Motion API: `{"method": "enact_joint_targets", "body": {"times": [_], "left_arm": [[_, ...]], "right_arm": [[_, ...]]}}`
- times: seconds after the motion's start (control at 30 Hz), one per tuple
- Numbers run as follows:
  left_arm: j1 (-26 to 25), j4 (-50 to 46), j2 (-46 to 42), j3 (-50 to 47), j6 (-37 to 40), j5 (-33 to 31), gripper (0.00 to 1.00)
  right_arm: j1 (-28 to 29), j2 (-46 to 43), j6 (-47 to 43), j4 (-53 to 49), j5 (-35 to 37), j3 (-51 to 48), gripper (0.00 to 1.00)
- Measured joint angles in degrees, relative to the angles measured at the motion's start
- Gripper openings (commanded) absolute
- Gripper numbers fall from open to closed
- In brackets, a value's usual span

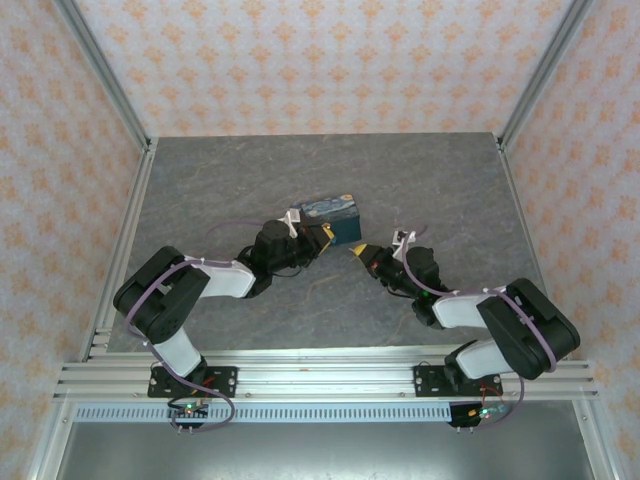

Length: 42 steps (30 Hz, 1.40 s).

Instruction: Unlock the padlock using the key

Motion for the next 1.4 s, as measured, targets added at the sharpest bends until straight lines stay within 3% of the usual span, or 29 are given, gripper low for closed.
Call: {"method": "enact_joint_targets", "body": {"times": [0.4,1.4], "left_arm": [[0.0,1.92,-0.07,-0.28,-2.32,1.07,0.0],[0.0,2.29,-0.48,-0.44,-3.91,1.2,0.0]], "right_arm": [[0.7,0.33,0.09,3.13,2.19,0.15,0.0],[1.95,12.33,1.2,10.23,2.99,4.98,0.0]]}}
